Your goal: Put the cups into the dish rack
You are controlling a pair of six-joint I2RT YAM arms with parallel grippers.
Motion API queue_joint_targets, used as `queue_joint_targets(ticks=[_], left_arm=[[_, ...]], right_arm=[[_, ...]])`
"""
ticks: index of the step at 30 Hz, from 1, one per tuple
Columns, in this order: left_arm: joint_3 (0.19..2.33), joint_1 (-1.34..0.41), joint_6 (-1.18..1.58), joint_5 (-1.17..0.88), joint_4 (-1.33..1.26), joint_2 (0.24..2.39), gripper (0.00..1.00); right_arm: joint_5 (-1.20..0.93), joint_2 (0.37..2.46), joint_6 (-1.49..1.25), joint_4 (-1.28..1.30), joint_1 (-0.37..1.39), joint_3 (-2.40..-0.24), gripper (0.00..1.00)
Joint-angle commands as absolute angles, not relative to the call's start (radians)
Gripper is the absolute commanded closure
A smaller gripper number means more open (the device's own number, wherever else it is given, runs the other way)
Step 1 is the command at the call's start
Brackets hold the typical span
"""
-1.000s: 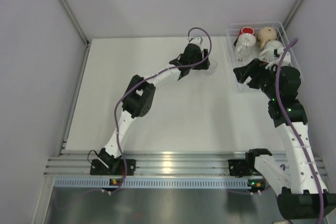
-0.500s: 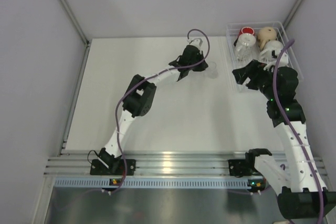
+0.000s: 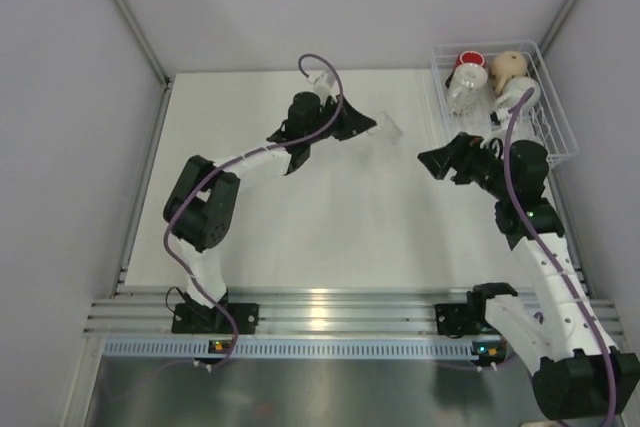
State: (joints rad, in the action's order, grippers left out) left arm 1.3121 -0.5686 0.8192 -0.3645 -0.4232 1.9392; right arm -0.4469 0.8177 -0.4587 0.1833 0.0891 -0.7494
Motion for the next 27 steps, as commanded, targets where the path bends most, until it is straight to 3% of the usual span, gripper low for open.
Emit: queue_joint_targets(ticks=[1, 6, 8, 13, 21, 27], left_arm=[[1.191, -0.554, 1.068, -0.512, -0.817, 1.784, 1.00], [1.030, -0.534, 1.368, -0.589, -1.159, 1.694, 1.00], [1.019, -0.535, 1.462, -0.606, -1.226, 1.678, 1.00], [0.959, -0.557, 1.575, -0.578, -1.288, 1.611, 1.00], [0.988, -0.618, 1.672, -0.567, -1.333, 1.614, 1.00], [0.997, -0.667, 1.677, -0.548, -1.342, 1.625, 1.00]], right_arm=[[-0.656, 0.772, -0.575, -0.056, 0.101, -0.684, 0.19], [-0.738, 0.741, -0.806, -0.430, 0.107, -0.554, 0.19], [-0.733, 0.730, -0.816, -0.471, 0.126, -0.551, 0.19], [-0.683, 0.687, -0.663, -0.420, 0.184, -0.615, 0.17], [-0.627, 0.706, -0.646, -0.560, 0.264, -0.638, 0.15], [-0.581, 0.750, -0.509, -0.451, 0.327, -0.738, 0.16]])
